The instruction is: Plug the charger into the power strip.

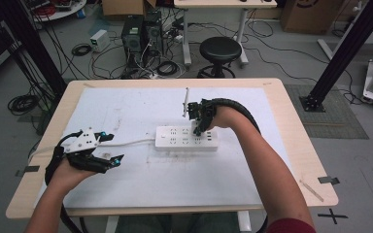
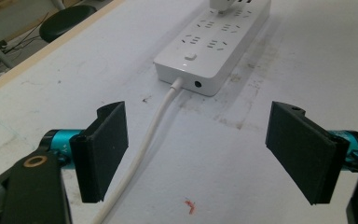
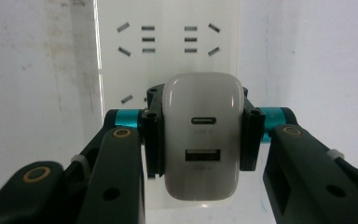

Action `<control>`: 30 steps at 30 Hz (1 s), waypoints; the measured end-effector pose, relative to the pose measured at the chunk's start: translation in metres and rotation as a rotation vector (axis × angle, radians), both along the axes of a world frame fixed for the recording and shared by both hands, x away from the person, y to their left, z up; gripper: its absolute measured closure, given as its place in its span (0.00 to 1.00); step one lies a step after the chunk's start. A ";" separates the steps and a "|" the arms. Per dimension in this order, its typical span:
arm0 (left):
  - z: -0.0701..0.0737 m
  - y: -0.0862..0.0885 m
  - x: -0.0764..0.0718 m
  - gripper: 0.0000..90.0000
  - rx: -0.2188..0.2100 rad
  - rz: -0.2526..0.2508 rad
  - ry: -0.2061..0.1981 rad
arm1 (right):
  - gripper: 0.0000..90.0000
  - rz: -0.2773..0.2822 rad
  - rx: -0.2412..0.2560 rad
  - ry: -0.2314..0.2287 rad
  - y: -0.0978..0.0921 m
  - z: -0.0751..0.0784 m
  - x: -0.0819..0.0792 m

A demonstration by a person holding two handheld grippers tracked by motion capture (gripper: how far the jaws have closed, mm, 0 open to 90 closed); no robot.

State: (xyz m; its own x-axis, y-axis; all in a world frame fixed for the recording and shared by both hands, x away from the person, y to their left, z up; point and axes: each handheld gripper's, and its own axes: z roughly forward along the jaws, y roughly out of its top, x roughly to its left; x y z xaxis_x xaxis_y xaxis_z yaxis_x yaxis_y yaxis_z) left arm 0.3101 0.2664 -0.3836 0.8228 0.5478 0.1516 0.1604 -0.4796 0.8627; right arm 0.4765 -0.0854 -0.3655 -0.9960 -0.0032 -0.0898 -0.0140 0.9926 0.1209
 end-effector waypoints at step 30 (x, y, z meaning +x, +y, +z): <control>0.010 -0.005 0.001 0.23 -0.009 -0.013 -0.009 | 0.35 -0.220 0.359 -0.019 -0.030 0.029 -0.014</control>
